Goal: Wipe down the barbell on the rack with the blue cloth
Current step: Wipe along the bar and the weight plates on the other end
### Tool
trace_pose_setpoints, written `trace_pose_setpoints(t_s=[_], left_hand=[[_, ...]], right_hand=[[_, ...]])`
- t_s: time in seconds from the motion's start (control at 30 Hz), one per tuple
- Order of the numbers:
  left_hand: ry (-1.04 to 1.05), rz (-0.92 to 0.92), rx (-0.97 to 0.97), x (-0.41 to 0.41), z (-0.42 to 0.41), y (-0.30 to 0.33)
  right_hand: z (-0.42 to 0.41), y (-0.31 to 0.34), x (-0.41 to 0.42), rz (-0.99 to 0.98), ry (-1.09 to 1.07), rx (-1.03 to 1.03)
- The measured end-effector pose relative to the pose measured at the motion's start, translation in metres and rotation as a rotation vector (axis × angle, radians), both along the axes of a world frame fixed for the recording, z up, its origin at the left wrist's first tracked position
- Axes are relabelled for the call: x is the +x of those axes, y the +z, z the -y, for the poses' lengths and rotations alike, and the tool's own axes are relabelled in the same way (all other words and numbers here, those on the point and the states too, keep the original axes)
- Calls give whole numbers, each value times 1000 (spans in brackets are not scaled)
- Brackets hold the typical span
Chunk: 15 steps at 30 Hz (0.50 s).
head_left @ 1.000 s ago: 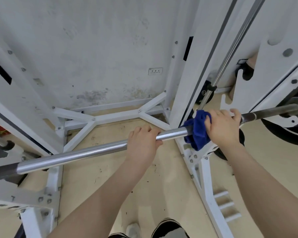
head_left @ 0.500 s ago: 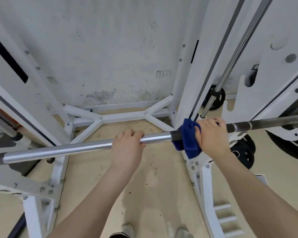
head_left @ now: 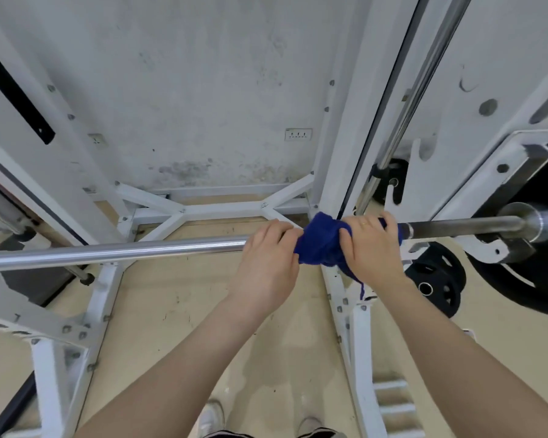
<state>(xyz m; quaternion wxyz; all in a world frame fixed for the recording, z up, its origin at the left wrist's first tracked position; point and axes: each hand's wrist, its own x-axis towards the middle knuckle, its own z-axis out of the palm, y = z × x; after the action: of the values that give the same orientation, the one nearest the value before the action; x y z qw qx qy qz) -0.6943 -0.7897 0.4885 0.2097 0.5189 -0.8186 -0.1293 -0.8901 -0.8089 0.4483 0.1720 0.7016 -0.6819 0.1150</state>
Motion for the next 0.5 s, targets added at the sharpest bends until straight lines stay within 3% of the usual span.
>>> trace_pose_setpoints(t_s=[0.2,0.3,0.4,0.5], left_hand=[[-31,109,-33,-29,6,5],[-25,114,-25,-43,9,3],[-18,117,-1,-58,11,0],[-3,140,10,-66,15,-2]], right_hand=[[2,7,-44,141,-268,88],[-5,-3,-25,164,-155,-20],[-7,-5,-55,32,6,6],[0,13,-109,-101,-133,106]])
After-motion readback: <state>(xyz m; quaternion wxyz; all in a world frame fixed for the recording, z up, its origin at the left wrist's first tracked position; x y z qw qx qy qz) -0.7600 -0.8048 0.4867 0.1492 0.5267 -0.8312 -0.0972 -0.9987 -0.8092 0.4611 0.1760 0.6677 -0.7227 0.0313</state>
